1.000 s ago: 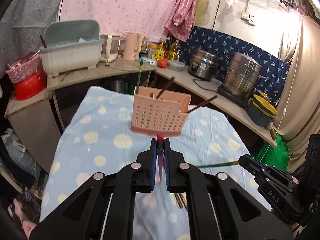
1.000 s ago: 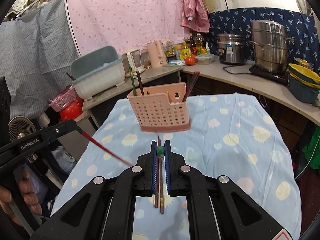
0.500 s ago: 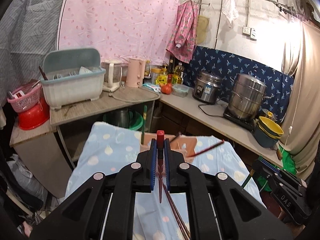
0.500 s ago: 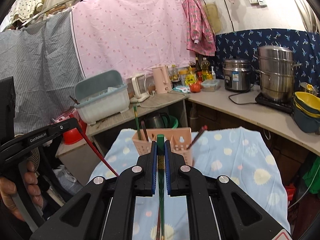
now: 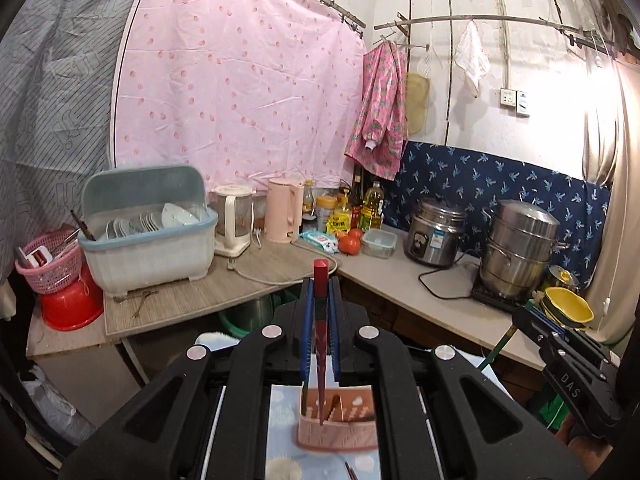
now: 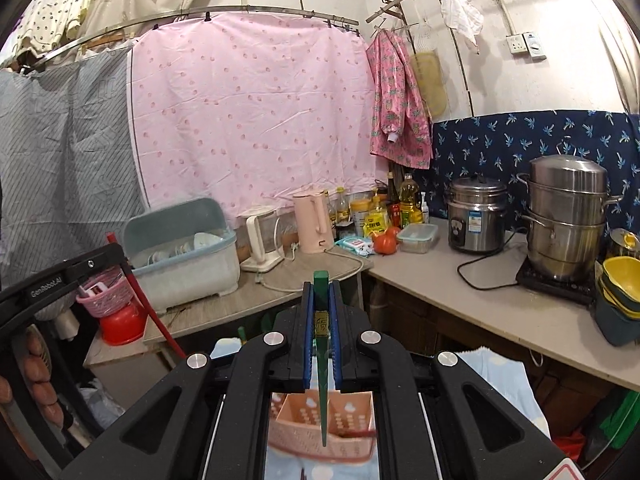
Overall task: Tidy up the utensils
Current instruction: 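Lift both chopsticks, lower them into the pink caddy and open both tools, then withdraw both open tools toward the last two dark chopsticks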
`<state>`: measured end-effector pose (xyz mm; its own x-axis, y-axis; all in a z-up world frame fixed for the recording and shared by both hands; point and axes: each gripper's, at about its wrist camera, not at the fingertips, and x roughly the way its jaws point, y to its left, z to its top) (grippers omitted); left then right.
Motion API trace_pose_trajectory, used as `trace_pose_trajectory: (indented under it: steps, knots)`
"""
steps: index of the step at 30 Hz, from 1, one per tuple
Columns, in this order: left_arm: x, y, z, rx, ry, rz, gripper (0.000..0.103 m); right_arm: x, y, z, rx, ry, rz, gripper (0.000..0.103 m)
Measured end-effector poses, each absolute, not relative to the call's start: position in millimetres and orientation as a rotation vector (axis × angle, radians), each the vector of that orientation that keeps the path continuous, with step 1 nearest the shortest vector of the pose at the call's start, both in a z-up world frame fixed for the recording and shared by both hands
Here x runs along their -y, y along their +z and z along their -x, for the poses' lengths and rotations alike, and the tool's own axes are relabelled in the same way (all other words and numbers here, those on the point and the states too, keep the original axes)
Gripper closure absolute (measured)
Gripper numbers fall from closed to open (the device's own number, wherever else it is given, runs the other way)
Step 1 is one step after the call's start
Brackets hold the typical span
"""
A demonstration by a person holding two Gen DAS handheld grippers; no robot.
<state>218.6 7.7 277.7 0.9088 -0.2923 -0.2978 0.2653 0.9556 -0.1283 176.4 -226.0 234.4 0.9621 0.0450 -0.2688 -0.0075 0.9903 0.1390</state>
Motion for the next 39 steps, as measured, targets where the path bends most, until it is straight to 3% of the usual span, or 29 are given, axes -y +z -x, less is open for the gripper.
trace_pose_trajectory:
  steps: [16, 17, 19, 21, 39]
  knots:
    - [4, 189, -287, -0.508, -0.28, 0.101, 0.095, 224, 152, -236, -0.427, -0.005, -0.132, 0.095]
    - [4, 187, -286, -0.511, -0.278, 0.107, 0.093, 224, 149, -235, -0.433, -0.01, -0.131, 0.094]
    - [3, 182, -283, -0.508, -0.27, 0.12, 0.067, 226, 147, -231, -0.421, -0.031, -0.127, 0.083]
    - [2, 181, -279, -0.492, -0.256, 0.122, 0.061, 228, 148, -225, -0.403, -0.044, -0.127, 0.071]
    - [-3, 170, -222, -0.532, -0.26, 0.107, 0.061, 208, 144, -156, -0.419, 0.0, -0.155, 0.069]
